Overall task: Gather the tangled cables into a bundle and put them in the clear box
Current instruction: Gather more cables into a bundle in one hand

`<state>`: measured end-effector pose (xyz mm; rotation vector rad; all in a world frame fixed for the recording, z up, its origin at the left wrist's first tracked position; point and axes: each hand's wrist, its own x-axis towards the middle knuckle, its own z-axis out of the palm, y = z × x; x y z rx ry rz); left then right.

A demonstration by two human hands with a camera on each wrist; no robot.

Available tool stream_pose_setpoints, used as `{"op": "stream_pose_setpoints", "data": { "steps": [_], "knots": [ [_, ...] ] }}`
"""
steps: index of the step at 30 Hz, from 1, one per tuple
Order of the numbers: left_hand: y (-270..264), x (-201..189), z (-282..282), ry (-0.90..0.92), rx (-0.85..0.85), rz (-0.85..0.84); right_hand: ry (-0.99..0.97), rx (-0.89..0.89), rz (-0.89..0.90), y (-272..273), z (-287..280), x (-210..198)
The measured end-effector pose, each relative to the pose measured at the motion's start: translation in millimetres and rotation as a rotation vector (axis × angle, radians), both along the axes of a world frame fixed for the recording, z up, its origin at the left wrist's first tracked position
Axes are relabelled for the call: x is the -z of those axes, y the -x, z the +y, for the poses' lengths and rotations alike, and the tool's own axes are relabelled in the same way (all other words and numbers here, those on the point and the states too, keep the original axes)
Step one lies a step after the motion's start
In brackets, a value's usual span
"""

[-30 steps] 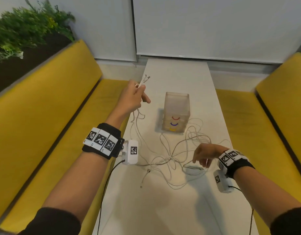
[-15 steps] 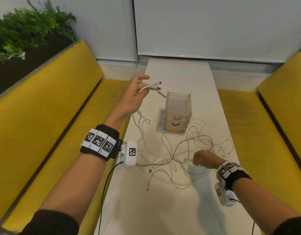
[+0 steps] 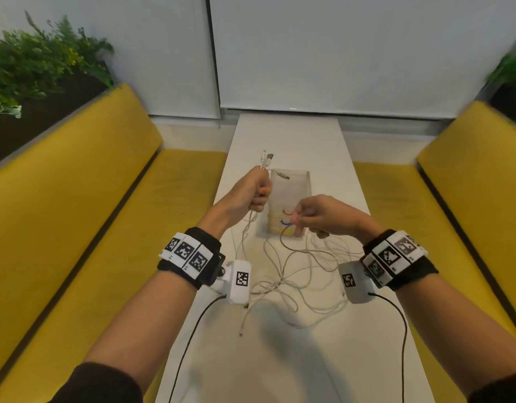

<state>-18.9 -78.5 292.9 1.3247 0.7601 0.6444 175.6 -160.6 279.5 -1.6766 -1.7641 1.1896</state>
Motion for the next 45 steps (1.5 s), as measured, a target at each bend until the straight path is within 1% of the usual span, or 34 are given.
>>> {"op": "stream_pose_setpoints", "data": {
  "steps": [2,3,6,9,11,14,16,17,19,21,22,23,25,26,27,28,29,30,31,32,34,35,37,38,40,43,45],
  "knots": [
    [-4,3,-9,-0.012,0.061,-0.072,-0.011,0.008,0.116,7,-1,-9],
    [-6,5,-13,-0.029,0.087,-0.058,-0.014,0.027,0.174,9,-1,-10],
    [-9,7,-22,-0.125,0.176,0.095,0.028,0.086,0.332,11,1,-13],
    [-8,2,-24,-0.257,0.202,0.17,0.085,0.087,0.434,9,1,-19],
    [-8,-2,-26,-0.341,0.181,0.199,0.038,0.086,0.416,6,2,-23],
    [-10,-4,-26,-0.402,0.197,0.246,-0.082,0.102,0.36,6,3,-23],
    [-12,-1,-25,-0.443,0.217,0.248,-0.198,0.177,0.349,8,3,-20],
    [-12,0,-24,-0.477,0.203,0.248,-0.22,0.221,0.372,10,3,-17],
    [-13,3,-22,-0.52,0.125,0.231,-0.148,0.228,0.438,13,0,-7],
    [-13,3,-19,-0.504,0.018,0.161,-0.01,0.134,0.443,20,-6,6],
    [-14,2,-18,-0.483,-0.028,0.107,0.025,0.076,0.42,23,-9,13],
    [-14,-2,-17,-0.437,-0.068,0.029,0.016,0.016,0.367,26,-11,20],
    [-9,-17,-16,-0.309,-0.163,-0.179,-0.052,-0.052,0.233,27,-13,31],
    [-3,-26,-12,-0.247,-0.25,-0.276,-0.082,-0.042,0.183,22,-15,36],
    [5,-36,-6,-0.198,-0.354,-0.358,-0.09,0.001,0.174,14,-16,41],
    [16,-46,1,-0.179,-0.455,-0.405,-0.078,0.07,0.2,6,-19,44],
    [27,-54,7,-0.19,-0.526,-0.416,-0.064,0.132,0.235,-3,-21,48],
    [35,-58,13,-0.241,-0.559,-0.384,-0.061,0.174,0.256,-12,-24,53],
    [39,-62,11,-0.322,-0.548,-0.324,-0.08,0.198,0.235,-18,-26,53],
    [37,-60,10,-0.417,-0.52,-0.226,-0.118,0.203,0.201,-21,-26,51],
    [23,-49,1,-0.584,-0.375,-0.037,-0.208,0.18,0.099,-15,-22,39],
    [13,-41,-5,-0.631,-0.272,0.057,-0.252,0.164,0.06,-9,-19,30],
    [-4,-21,-14,-0.702,-0.095,0.27,-0.292,0.139,0.047,5,-14,13],
    [-10,-13,-17,-0.715,-0.038,0.349,-0.293,0.129,0.085,11,-12,5],
    [-15,-4,-22,-0.709,0.021,0.412,-0.3,0.094,0.149,17,-13,-9],
    [-14,-3,-22,-0.645,0.02,0.413,-0.385,0.051,0.063,14,-19,-22],
    [-11,-10,-21,-0.651,-0.017,0.375,-0.402,0.086,0.057,7,-24,-21]
  ]
}}
